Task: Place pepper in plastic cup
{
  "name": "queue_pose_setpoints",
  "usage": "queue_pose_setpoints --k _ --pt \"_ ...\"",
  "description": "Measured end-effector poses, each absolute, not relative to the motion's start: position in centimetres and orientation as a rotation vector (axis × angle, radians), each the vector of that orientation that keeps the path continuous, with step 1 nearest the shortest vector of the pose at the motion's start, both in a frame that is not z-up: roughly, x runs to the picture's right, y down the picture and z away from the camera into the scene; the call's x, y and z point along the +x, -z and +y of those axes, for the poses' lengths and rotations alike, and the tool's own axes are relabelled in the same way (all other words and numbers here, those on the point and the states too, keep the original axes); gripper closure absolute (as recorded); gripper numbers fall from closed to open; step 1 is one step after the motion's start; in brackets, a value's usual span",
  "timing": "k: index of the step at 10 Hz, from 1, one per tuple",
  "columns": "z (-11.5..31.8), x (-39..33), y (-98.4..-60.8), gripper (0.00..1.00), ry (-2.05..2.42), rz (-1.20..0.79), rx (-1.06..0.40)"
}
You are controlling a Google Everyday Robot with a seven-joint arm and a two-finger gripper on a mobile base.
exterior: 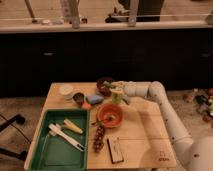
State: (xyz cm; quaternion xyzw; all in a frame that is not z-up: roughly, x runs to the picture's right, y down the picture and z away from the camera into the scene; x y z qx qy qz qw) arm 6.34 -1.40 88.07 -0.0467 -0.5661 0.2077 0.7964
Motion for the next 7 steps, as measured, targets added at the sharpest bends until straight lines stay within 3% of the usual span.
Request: queue_pose_setpoints --k 2,7 --pt "-1.39 6.6 -88.07 0.8 -0.454 -1.216 -0.096" --pt "-1.16 6.96 -88.1 0.27 -0.475 -1.218 -0.09"
